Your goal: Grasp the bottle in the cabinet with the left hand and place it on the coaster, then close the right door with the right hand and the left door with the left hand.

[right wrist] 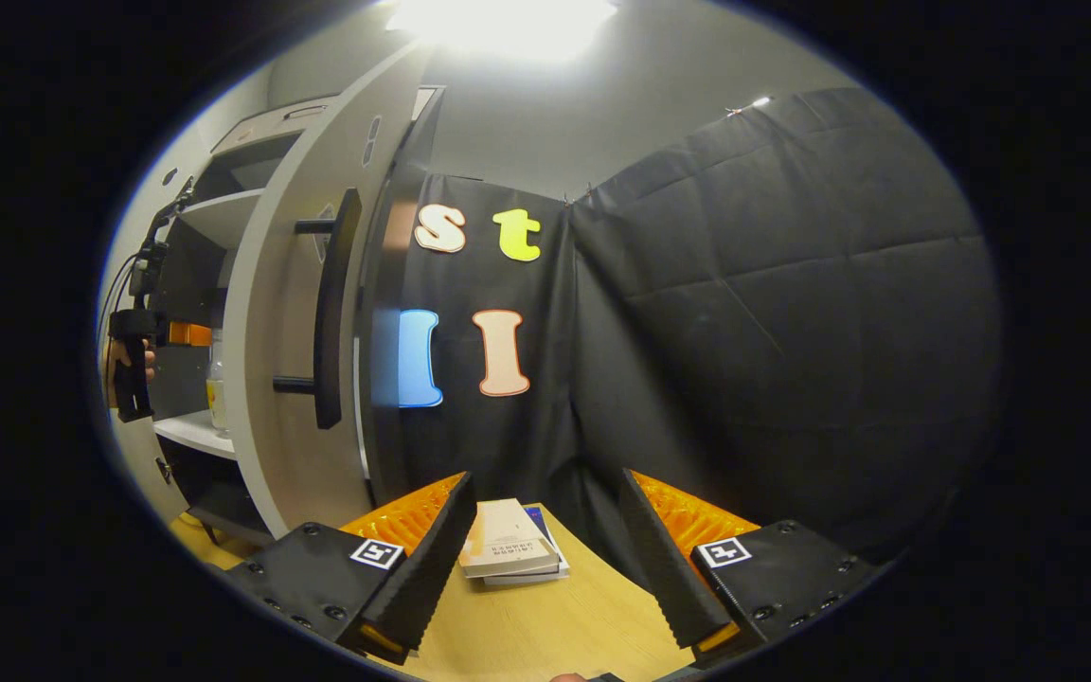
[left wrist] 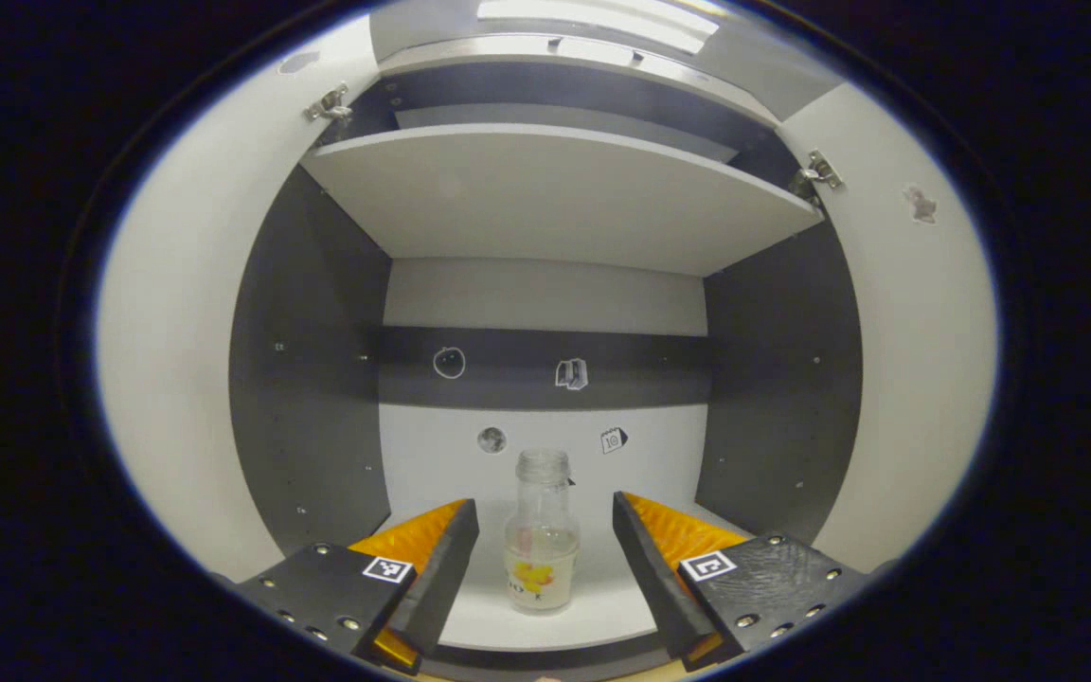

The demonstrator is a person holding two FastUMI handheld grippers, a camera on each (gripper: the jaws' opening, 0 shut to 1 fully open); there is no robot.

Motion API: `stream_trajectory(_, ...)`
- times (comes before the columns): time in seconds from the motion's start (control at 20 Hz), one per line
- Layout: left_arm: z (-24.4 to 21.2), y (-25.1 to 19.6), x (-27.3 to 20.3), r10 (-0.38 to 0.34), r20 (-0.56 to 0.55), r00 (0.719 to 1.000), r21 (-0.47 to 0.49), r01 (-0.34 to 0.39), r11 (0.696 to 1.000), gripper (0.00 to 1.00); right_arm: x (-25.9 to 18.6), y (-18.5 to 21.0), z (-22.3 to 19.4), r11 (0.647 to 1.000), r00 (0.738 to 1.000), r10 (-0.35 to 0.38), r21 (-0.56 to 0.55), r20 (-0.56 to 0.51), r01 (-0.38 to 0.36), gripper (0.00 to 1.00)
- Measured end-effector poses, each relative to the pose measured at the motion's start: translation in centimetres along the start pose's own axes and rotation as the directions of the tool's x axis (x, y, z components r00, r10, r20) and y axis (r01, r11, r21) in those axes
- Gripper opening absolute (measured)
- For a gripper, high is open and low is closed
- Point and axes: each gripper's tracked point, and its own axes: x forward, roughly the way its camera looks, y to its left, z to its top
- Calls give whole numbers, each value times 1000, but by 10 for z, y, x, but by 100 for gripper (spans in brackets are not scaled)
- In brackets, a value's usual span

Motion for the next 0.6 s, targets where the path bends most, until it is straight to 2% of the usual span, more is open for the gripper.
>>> stream_trajectory(0.2,-7,-1,29,-13,-14,1000,-2,13,1000,88,14,-3,-6,999,999,-41,-6,-12,41,97)
stream_trajectory(0.25,-9,-2,36,-14,-20,1000,-6,13,1000,86,16,-4,-6,999,999,-49,-1,-13,49,93)
stream_trajectory(0.55,-26,2,67,0,-50,999,9,1,1000,87,14,-12,-10,997,997,-78,-20,-25,78,93)
stream_trajectory(0.6,-26,3,70,-1,-51,999,2,1,1000,87,13,-13,-9,997,997,-80,-22,-22,79,96)
